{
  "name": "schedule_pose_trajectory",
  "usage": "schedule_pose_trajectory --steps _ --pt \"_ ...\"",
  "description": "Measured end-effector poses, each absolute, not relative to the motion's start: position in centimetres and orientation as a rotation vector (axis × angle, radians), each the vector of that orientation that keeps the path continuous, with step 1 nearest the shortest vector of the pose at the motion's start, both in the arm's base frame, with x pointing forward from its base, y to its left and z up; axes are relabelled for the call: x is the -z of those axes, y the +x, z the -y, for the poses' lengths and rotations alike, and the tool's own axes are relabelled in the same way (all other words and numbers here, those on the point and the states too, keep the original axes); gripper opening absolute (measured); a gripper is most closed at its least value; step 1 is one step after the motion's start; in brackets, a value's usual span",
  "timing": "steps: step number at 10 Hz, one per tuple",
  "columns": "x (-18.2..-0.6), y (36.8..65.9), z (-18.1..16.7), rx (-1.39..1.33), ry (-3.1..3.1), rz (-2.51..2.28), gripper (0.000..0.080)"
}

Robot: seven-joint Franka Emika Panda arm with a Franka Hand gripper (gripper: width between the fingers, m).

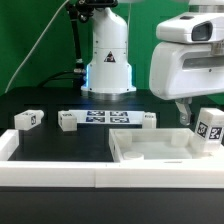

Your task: Assemble one leg

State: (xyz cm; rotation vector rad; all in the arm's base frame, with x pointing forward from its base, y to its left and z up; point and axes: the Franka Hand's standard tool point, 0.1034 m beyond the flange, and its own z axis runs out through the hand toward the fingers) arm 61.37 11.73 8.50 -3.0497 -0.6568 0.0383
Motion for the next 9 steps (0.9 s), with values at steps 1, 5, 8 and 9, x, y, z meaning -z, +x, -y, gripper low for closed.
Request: schedule_pose_trajectory --steps 1,5,8,9 --pt "-8.39 61.68 -11.11 -0.022 -3.054 0.656 0.0649" --pt "-8.49 61.82 -11.57 -0.008 -3.053 0.659 0.0521" --pt "-8.47 61.81 -11.59 -0.009 -3.059 0.627 0.0290" --pt "-8.45 61.82 -11.61 -0.005 -3.062 0.612 0.0290"
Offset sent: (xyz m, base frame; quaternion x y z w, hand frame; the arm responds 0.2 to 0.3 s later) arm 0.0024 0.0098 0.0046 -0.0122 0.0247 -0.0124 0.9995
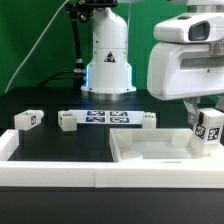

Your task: Assemble one leg

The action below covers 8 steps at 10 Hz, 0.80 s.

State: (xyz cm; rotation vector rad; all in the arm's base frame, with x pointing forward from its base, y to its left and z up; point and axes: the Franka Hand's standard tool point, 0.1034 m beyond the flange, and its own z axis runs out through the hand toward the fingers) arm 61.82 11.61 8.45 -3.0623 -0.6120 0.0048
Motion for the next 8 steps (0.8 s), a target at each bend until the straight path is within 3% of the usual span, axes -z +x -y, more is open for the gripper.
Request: schedule_pose_trajectory --steps 8 --pt "-8.41 61.95 -11.84 0.058 -3.001 -0.678 0.0291"
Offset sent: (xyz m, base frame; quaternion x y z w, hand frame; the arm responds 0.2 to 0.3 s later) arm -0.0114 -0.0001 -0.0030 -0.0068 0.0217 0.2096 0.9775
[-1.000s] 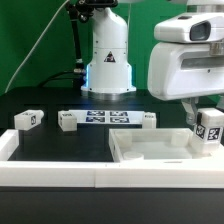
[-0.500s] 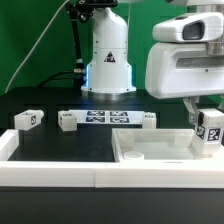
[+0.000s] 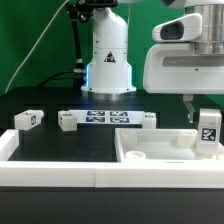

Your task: Assemble one leg

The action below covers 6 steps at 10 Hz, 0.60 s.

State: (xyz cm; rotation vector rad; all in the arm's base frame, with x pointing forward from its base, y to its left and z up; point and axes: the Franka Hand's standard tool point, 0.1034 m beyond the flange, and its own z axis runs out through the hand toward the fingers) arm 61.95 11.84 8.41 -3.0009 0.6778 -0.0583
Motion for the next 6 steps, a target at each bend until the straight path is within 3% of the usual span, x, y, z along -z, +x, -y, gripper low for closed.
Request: schedule_pose_trajectory --steps 3,6 --pt "-8.41 62.00 -11.88 0.067 -2.845 -1.160 0.0291" --pt "-8.40 61.97 -12.06 0.053 -2.771 -1.312 0.0291"
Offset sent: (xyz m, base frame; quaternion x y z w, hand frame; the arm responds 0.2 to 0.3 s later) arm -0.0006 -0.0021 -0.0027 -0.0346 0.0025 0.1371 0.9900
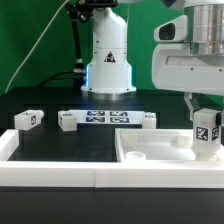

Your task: Assemble one leg

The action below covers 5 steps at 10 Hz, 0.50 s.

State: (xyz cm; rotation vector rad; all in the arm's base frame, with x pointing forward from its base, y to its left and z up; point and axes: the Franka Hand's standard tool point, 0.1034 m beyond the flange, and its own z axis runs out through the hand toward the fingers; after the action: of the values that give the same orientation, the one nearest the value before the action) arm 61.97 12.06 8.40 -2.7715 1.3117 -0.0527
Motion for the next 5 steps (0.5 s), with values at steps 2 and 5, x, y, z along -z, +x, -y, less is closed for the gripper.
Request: schedule_pose_trajectory --steps 2,5 --pt "-8.25 61.93 -12.08 0.057 -2.850 -1.139 0.0533" --pt "-8.22 61.93 -12.33 0.079 -3.024 -0.578 0.0643"
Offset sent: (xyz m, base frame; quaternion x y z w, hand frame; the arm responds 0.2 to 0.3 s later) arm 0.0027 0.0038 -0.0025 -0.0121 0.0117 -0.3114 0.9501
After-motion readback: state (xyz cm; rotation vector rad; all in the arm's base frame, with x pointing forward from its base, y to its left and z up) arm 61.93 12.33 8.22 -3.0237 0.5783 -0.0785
